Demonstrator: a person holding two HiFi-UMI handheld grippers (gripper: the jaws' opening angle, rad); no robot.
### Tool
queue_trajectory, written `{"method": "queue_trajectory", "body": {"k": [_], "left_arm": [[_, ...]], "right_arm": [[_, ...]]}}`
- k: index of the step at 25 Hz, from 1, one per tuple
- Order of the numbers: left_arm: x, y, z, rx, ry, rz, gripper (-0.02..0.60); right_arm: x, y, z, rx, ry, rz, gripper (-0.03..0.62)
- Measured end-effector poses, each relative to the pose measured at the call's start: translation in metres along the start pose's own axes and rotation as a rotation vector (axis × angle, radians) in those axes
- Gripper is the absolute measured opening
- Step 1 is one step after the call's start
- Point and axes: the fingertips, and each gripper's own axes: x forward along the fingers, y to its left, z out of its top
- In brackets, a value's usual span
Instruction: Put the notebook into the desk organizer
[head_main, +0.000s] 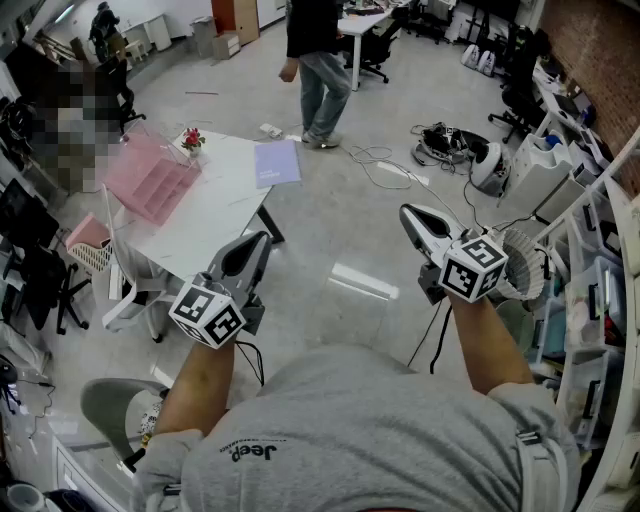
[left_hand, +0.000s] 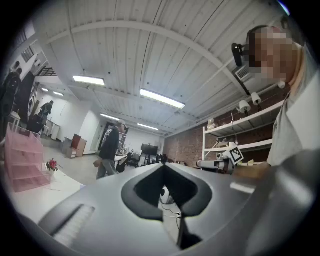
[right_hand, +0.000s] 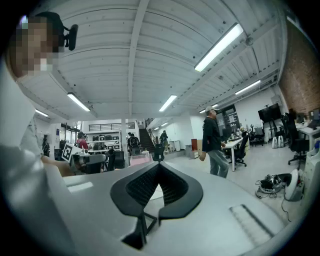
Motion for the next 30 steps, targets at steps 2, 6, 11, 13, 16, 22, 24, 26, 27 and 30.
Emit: {"method": "queue_trajectory", "body": {"k": [2, 6, 11, 13, 16, 22, 24, 26, 27, 30], "left_arm": [[0.001, 0.001, -0.001, -0.001, 0.003, 0.0, 0.057], [0.005, 0.002, 0.0, 0.007, 0.003, 0.0, 0.057], [0.014, 0.0, 0.001, 0.01, 0.004, -0.005, 0.057], [0.019, -0.004, 0.002, 0.013, 0.008, -0.001, 0.057], [0.027, -0.011, 0.002, 0.015, 0.009, 0.003, 0.056], [0.042, -0.028, 0.0, 0.029, 0.004, 0.021, 0.057], [0.047, -0.036, -0.001, 0.03, 0.006, 0.034, 0.057], [0.052, -0.041, -0.004, 0.033, 0.006, 0.046, 0.057], [0.055, -0.044, -0.005, 0.034, 0.006, 0.051, 0.057], [0.064, -0.056, -0.01, 0.044, 0.01, 0.066, 0.057]], "right_arm": [[0.002, -0.001, -0.001, -0.003, -0.003, -0.002, 0.0], [0.003, -0.005, -0.001, -0.006, -0.006, -0.004, 0.0], [0.001, -0.014, 0.001, -0.011, -0.006, -0.014, 0.002], [-0.001, -0.017, 0.003, -0.016, -0.01, -0.004, 0.002], [-0.007, -0.019, 0.009, -0.005, -0.036, 0.043, 0.003], [-0.017, -0.024, 0.015, -0.025, -0.032, 0.132, 0.352], [-0.025, -0.033, 0.016, -0.036, -0.033, 0.138, 0.378], [-0.031, -0.043, 0.016, -0.043, -0.03, 0.143, 0.396], [-0.034, -0.048, 0.015, -0.043, -0.029, 0.146, 0.402], [-0.042, -0.064, 0.015, -0.036, -0.029, 0.153, 0.414]]}}
